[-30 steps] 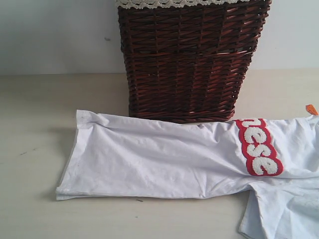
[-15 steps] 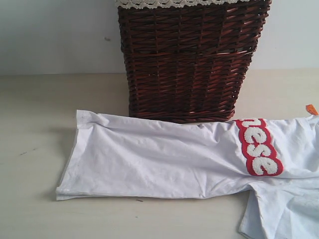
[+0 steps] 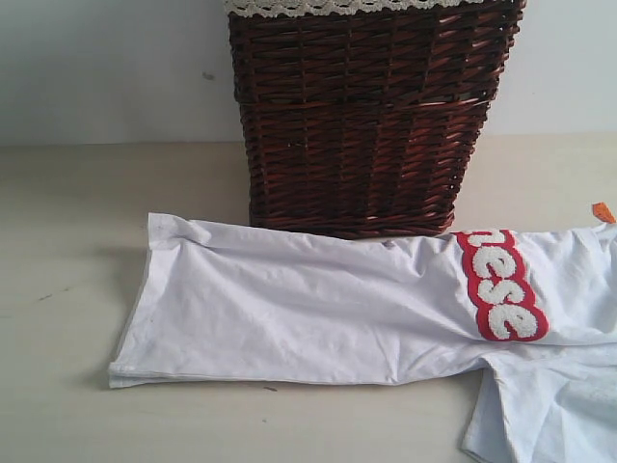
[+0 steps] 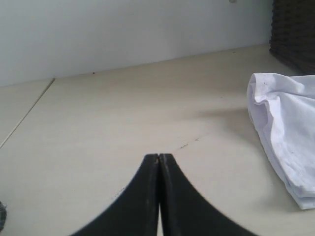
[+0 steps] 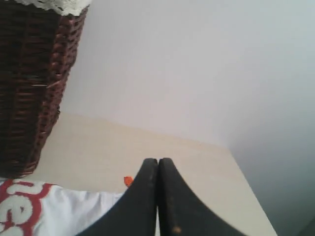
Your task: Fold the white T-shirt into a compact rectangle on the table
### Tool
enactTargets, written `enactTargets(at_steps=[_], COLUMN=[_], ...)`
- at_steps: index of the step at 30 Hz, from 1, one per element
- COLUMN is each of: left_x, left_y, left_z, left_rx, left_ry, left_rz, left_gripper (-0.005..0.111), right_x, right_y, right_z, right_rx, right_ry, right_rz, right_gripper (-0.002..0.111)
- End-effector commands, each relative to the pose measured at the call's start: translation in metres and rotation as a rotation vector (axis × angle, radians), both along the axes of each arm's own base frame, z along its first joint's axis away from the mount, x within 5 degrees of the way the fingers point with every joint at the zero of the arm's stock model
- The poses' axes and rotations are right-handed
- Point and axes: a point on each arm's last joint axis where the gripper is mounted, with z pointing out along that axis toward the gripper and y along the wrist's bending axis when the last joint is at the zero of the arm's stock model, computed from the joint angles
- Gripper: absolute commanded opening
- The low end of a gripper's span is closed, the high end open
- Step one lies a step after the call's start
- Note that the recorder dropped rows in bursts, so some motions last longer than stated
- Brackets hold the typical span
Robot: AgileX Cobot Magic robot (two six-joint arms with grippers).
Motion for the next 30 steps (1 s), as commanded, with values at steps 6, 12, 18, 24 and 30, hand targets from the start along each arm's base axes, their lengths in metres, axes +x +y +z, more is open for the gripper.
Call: enactTargets(at_steps=[6,12,18,24,30], left_x=[0.000,0.000,0.000,0.000,0.000], left_y=[0.000,0.000,0.000,0.000,0.000], left_z=[0.001,0.001,0.001,0.001,0.001], left_rx=[0.008,0.008,0.008,0.008,0.008], left_ry=[-0.018,-0.018,-0.018,-0.018,-0.018], left_rz=[0.002,0.002,0.002,0.002,0.002], left_gripper=[0.001,0.001,0.001,0.001,0.001], right_x=[0.066,0.097,0.128,0.163,0.196], right_y=[0.000,0.008,-0.003,0.034,0.074], right_z=[-0.066,-0.092,-0.114,-0.133,-0.161], right_rx=[0.126,0.452,0.376,0.135,-0.122], right_ry=[0.500,0.705,0.763,0.810,0.834], right_rz=[0.460,0.918,0.981,1.126,1.077], right_gripper=[0.000,0.000,0.000,0.000,0.000])
